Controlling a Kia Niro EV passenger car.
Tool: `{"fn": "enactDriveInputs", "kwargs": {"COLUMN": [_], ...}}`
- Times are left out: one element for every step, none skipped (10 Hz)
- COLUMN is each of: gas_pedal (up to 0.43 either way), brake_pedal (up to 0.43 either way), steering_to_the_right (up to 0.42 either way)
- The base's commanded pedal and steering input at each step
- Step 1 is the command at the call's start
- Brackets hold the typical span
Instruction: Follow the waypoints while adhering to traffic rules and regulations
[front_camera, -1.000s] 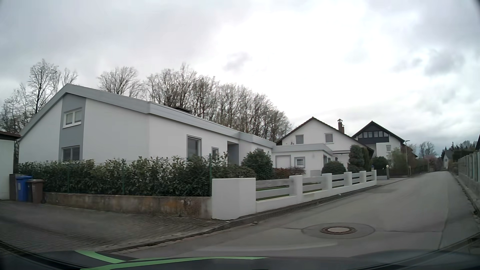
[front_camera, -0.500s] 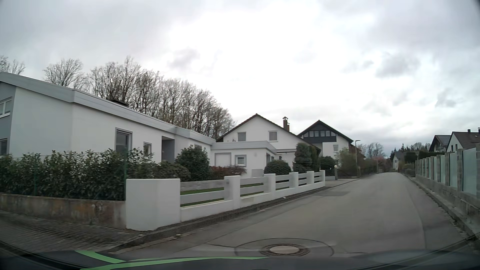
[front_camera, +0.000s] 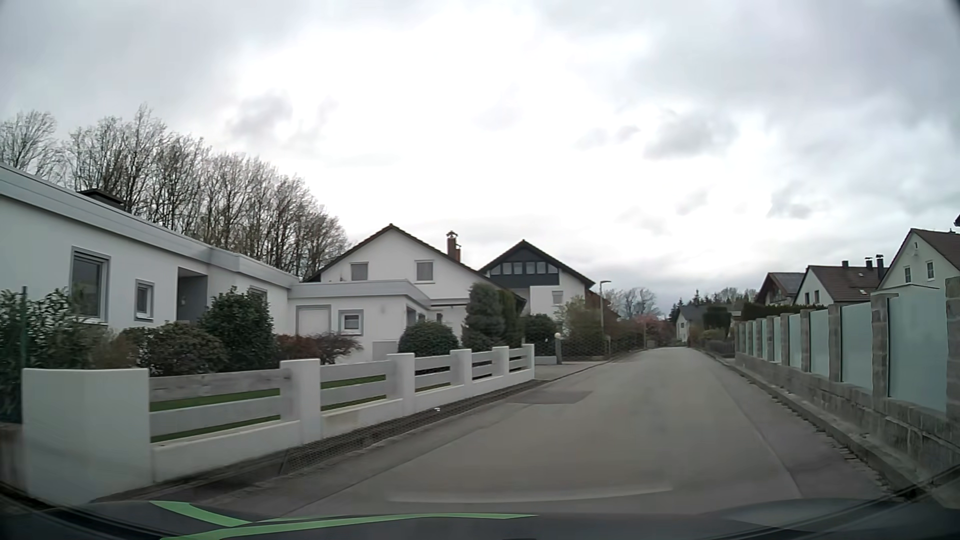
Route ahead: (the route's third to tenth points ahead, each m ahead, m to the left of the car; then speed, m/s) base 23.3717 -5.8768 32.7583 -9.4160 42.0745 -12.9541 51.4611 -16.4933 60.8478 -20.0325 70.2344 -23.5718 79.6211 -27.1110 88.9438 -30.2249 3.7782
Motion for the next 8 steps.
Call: {"fn": "enactDriveInputs", "kwargs": {"gas_pedal": [0.228,0.228,0.228,0.228,0.228,0.228,0.228,0.228], "brake_pedal": [0.0,0.0,0.0,0.0,0.0,0.0,0.0,0.0], "steering_to_the_right": [0.395,0.361,0.336,0.306,0.282,0.252,0.229,0.208]}}
